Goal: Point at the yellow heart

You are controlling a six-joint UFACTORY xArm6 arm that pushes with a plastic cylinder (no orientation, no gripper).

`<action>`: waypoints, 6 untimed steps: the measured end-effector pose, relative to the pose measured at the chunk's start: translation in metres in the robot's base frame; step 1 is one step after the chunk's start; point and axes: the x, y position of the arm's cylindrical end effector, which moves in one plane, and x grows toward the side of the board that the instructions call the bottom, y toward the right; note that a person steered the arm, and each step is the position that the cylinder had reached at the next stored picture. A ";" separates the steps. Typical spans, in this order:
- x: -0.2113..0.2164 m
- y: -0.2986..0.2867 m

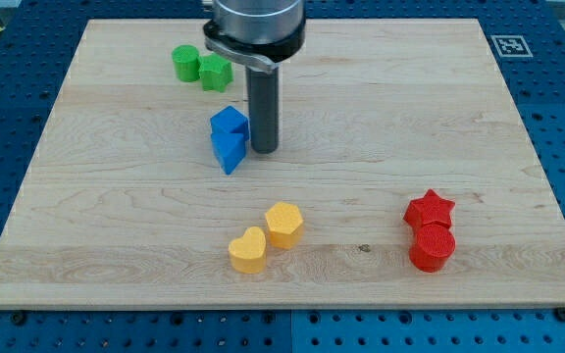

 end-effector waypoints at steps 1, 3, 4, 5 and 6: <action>-0.001 -0.025; 0.016 0.008; 0.036 0.035; 0.042 0.028; 0.042 -0.003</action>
